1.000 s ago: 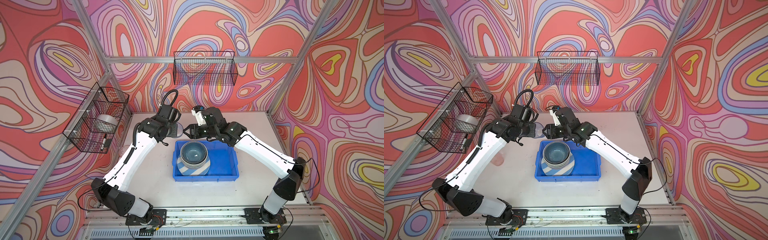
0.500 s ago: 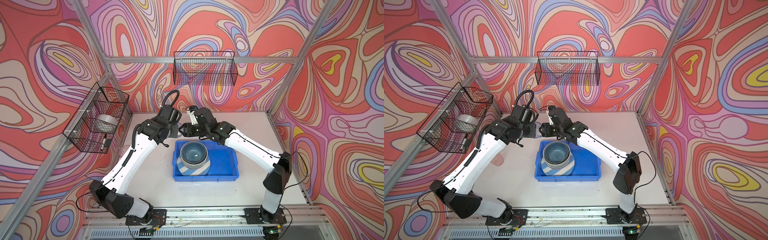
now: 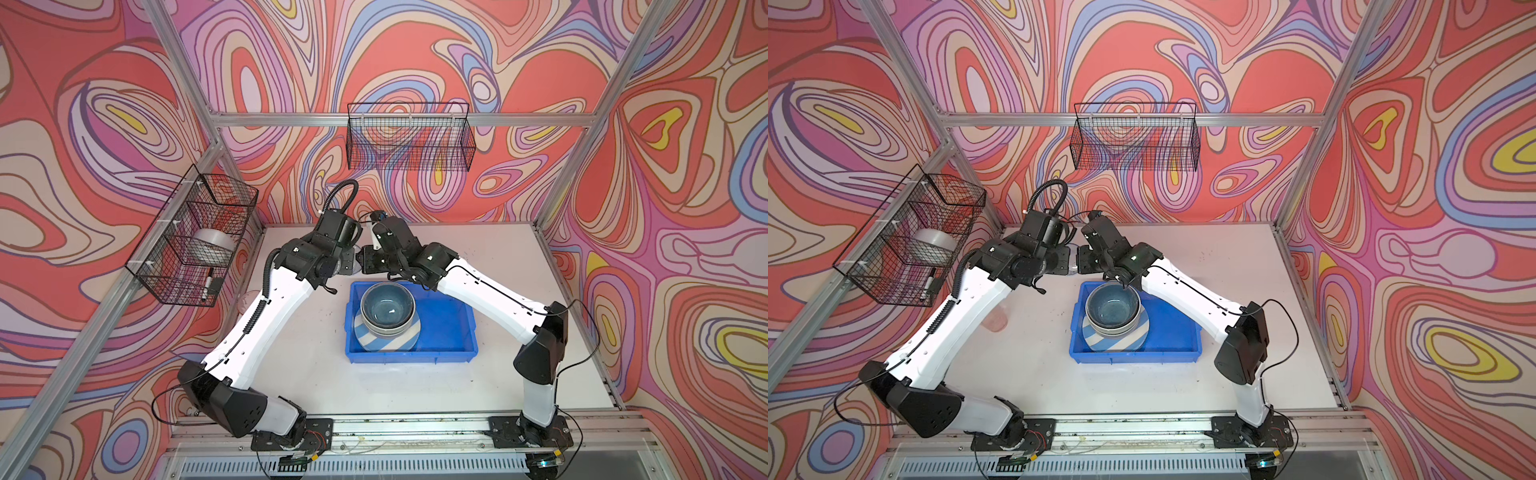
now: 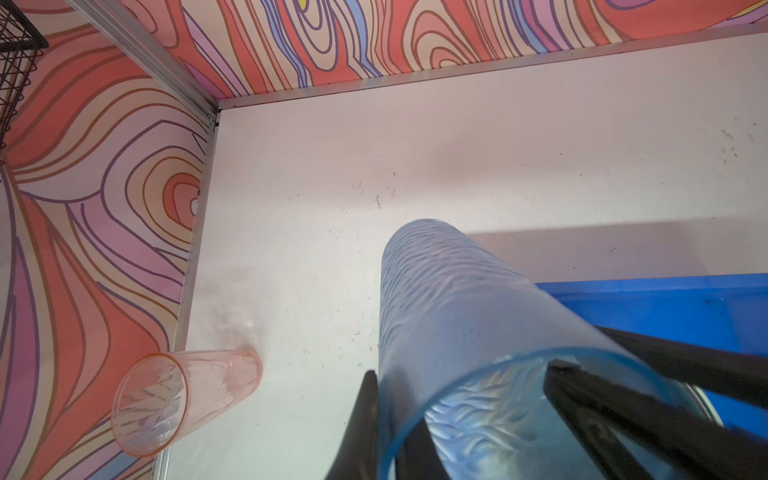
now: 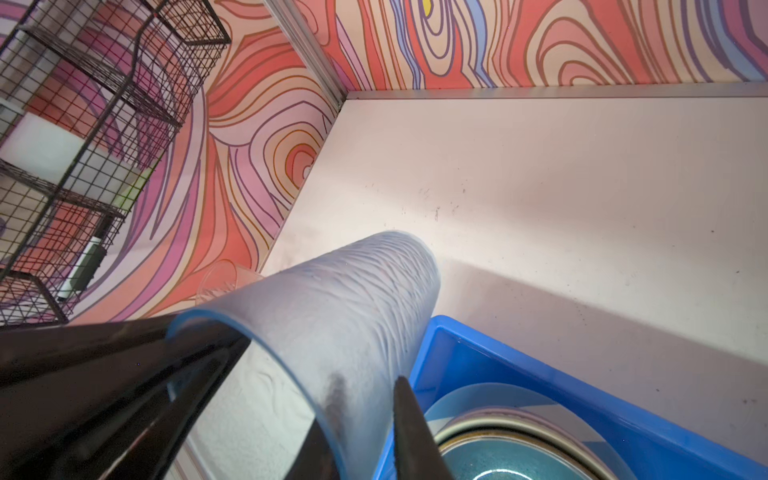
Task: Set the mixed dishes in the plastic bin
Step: 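Bring the glass toward the right gripper while right reaches to it, then grip the glass with the right gripper beside the left gripper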
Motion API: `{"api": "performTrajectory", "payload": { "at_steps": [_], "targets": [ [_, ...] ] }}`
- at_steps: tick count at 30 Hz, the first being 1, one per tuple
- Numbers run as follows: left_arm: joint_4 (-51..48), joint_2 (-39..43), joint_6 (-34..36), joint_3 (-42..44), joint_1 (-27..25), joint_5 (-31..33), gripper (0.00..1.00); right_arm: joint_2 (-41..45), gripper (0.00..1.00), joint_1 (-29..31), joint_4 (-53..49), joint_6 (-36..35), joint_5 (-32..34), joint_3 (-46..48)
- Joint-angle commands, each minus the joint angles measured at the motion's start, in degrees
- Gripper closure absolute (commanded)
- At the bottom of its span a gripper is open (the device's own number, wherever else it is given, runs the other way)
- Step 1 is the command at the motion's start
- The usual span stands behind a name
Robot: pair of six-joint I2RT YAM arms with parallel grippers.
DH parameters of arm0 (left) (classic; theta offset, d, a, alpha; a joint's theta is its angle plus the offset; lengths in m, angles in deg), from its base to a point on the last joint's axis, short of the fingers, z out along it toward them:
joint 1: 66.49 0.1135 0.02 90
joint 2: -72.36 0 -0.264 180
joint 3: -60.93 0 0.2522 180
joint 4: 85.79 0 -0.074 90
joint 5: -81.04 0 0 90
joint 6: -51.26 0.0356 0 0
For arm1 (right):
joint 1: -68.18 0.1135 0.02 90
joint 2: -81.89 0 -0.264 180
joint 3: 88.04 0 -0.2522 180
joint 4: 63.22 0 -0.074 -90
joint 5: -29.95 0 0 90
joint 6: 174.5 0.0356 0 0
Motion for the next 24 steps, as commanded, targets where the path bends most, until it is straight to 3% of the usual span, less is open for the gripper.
{"api": "performTrajectory", "payload": {
  "at_steps": [1, 11, 24],
  "targets": [
    [2.75, 3.63, 1.17, -0.14, -0.52, -4.28, 0.88, -1.54, 0.88, -0.53, -0.46, 0.21, 0.05, -0.68],
    [2.78, 4.95, 0.95, 1.66, -0.55, -6.4, 0.8, -0.13, 1.0, -0.46, 0.89, 0.12, 0.0, 0.6],
    [0.2, 7.47, -0.01, 2.04, -0.54, -10.55, 0.73, 5.53, 1.0, -0.56, 2.61, -1.24, 1.07, 5.3]
  ]
}}
